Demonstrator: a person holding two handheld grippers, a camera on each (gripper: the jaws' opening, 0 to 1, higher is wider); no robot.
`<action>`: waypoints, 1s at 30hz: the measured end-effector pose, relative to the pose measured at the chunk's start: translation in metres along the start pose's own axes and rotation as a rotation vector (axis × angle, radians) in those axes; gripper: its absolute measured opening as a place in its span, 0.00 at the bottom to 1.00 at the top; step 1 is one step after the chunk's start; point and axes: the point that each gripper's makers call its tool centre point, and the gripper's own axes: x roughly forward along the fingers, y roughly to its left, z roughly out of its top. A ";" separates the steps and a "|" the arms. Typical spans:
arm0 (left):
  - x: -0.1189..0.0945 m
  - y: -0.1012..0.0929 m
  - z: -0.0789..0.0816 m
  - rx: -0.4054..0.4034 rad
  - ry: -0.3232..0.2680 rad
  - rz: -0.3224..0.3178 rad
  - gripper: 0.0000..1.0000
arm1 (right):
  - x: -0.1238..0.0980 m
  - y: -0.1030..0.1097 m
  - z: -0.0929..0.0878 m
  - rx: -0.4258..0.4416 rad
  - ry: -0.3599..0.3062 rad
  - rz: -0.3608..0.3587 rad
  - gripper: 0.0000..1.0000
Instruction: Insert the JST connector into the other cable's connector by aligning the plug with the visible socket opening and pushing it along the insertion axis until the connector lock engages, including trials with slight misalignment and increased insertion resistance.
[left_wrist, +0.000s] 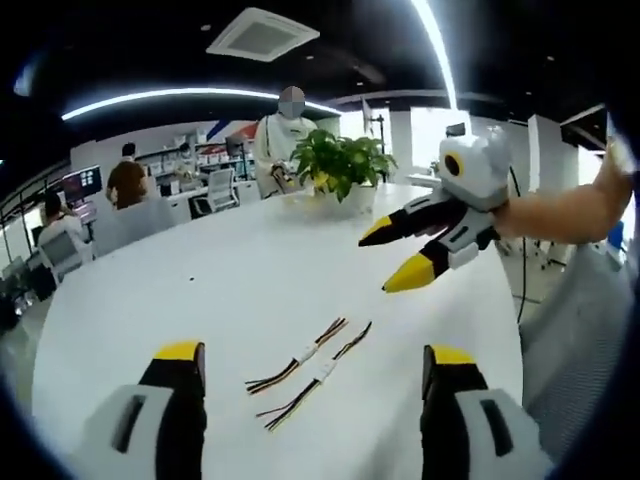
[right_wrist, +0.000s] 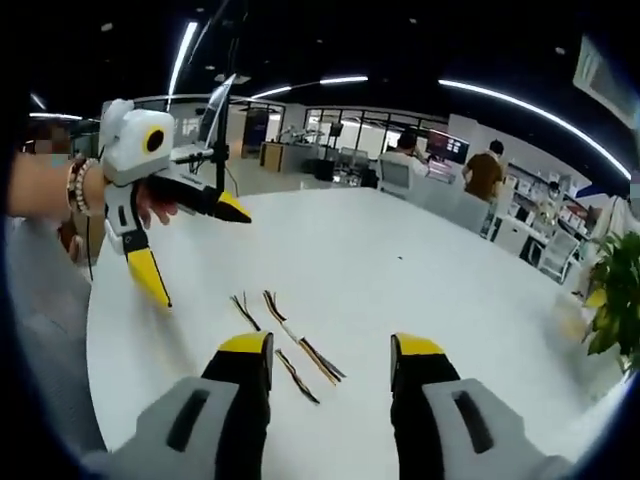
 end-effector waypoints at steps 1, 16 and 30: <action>-0.005 -0.001 0.002 -0.006 -0.006 0.006 0.90 | -0.005 -0.001 0.002 0.004 -0.005 -0.004 0.47; -0.080 0.000 0.008 -0.126 -0.044 0.167 0.99 | -0.055 0.000 0.001 0.022 -0.002 -0.082 0.62; -0.161 -0.004 -0.013 -0.125 -0.059 0.325 0.99 | -0.102 0.016 -0.019 0.081 0.002 -0.072 0.66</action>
